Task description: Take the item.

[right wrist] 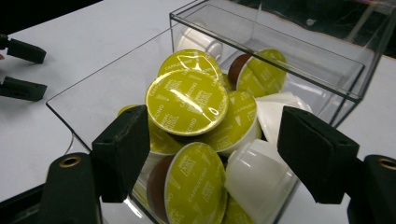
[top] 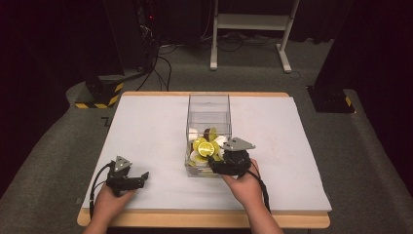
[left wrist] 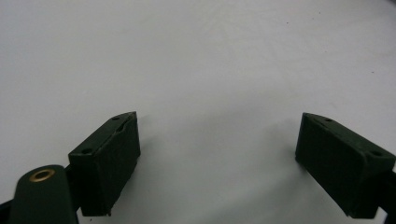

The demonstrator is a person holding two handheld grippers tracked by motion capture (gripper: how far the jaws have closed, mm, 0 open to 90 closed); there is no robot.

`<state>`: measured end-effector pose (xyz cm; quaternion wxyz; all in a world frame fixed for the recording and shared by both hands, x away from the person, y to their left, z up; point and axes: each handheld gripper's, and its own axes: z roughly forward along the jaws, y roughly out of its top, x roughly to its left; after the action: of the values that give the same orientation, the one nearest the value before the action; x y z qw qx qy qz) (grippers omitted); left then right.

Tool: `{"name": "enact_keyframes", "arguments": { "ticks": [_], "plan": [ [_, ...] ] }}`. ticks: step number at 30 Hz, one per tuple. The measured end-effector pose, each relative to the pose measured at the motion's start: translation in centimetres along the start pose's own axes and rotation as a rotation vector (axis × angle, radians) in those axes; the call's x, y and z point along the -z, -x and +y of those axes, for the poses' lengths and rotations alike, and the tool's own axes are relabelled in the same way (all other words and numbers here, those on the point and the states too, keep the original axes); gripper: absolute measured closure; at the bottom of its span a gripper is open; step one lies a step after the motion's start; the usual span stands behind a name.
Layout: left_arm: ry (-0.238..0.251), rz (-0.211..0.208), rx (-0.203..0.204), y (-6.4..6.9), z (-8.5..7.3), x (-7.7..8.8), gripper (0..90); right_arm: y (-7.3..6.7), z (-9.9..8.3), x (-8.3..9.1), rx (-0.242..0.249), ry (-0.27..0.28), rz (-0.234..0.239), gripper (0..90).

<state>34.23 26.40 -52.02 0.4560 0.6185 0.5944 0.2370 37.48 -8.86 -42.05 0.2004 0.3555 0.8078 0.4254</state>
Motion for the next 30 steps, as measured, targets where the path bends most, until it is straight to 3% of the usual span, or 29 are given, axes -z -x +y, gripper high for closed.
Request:
{"name": "enact_keyframes", "arguments": {
  "ticks": [23, 30],
  "plan": [
    [0.0, -0.001, 0.0, 0.0, 0.0, 0.0, 13.9, -1.4, 0.9, -1.7, 0.032, -0.011, 0.032, 27.2],
    [-0.001, -0.001, -0.002, 0.0, 0.0, 0.0, 14.0, -1.2, 1.4, -2.8, 0.021, -0.043, 0.032, 27.5]
  ]
}}
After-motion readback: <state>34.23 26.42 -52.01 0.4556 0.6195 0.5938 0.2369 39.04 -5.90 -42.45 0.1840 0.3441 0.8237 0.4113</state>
